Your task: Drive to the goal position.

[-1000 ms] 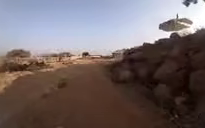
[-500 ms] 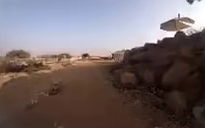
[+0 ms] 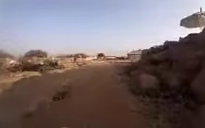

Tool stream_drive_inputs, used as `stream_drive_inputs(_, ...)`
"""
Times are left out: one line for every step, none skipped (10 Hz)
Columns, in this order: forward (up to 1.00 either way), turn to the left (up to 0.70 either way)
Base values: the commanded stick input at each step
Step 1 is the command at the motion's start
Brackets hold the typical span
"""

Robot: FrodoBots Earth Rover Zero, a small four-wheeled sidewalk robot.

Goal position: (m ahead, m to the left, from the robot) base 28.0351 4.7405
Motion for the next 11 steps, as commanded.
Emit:
stream_drive_inputs(0.70, 0.00)
stream_drive_inputs(0.70, 0.00)
stream_drive_inputs(0.70, 0.00)
stream_drive_inputs(0.70, 0.00)
stream_drive_inputs(0.70, 0.00)
stream_drive_inputs(0.70, 0.00)
stream_drive_inputs(0.70, 0.00)
stream_drive_inputs(0.70, 0.00)
stream_drive_inputs(0.70, 0.00)
stream_drive_inputs(0.70, 0.00)
stream_drive_inputs(0.70, 0.00)
